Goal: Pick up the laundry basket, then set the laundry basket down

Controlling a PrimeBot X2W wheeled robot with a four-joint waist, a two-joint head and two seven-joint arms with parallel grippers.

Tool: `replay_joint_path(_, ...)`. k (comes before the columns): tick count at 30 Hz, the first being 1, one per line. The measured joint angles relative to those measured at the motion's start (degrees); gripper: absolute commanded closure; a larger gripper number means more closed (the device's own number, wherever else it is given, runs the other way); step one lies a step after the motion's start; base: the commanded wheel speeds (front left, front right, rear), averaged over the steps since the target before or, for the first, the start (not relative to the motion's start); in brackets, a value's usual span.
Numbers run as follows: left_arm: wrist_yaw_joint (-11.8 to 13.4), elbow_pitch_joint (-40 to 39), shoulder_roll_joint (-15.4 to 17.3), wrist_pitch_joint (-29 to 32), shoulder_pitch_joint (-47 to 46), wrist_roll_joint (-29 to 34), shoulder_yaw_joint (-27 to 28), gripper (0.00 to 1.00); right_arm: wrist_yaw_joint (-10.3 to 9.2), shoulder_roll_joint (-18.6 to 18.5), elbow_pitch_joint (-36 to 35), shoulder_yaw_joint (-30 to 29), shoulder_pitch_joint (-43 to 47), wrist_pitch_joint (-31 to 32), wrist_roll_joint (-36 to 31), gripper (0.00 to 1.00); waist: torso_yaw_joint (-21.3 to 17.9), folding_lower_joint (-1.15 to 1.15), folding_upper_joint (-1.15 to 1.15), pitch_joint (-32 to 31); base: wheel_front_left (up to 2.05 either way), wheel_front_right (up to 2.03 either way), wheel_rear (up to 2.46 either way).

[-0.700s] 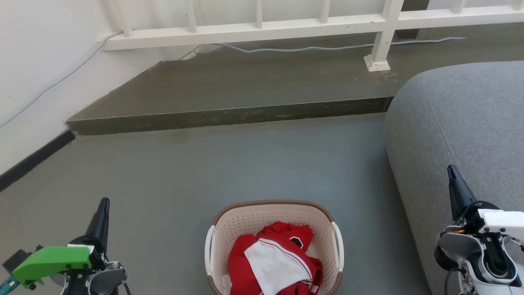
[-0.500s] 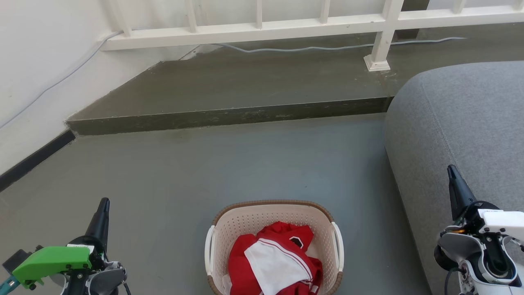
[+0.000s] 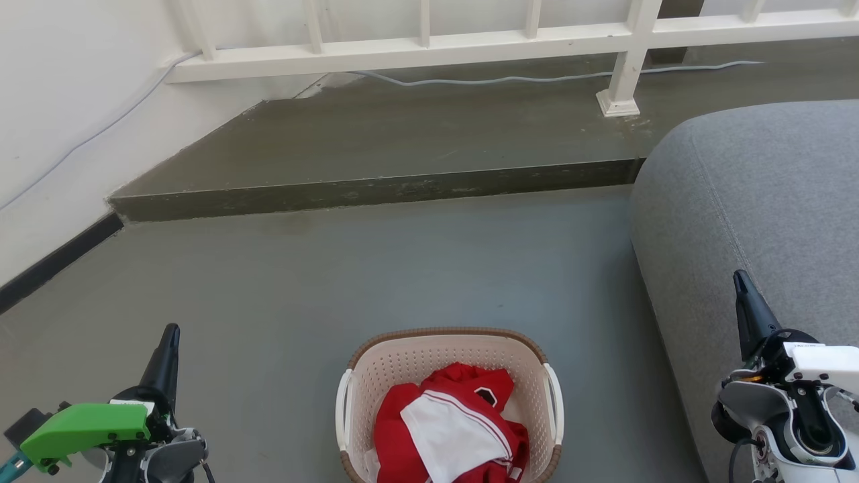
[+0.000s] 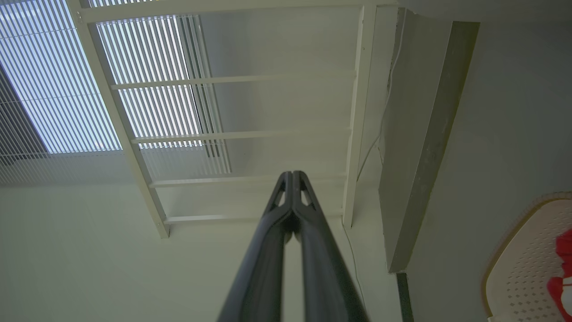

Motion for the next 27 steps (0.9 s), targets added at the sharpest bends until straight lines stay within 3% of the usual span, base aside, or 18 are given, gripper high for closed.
replay_joint_path(27,0.0,0.0,0.0,0.0,0.0,0.0,0.0,1.0,0.0,0.0,0.0,0.0,0.0,0.0,0.0,1.0,0.0,0.0,0.0,0.0,0.0,0.0,0.0)
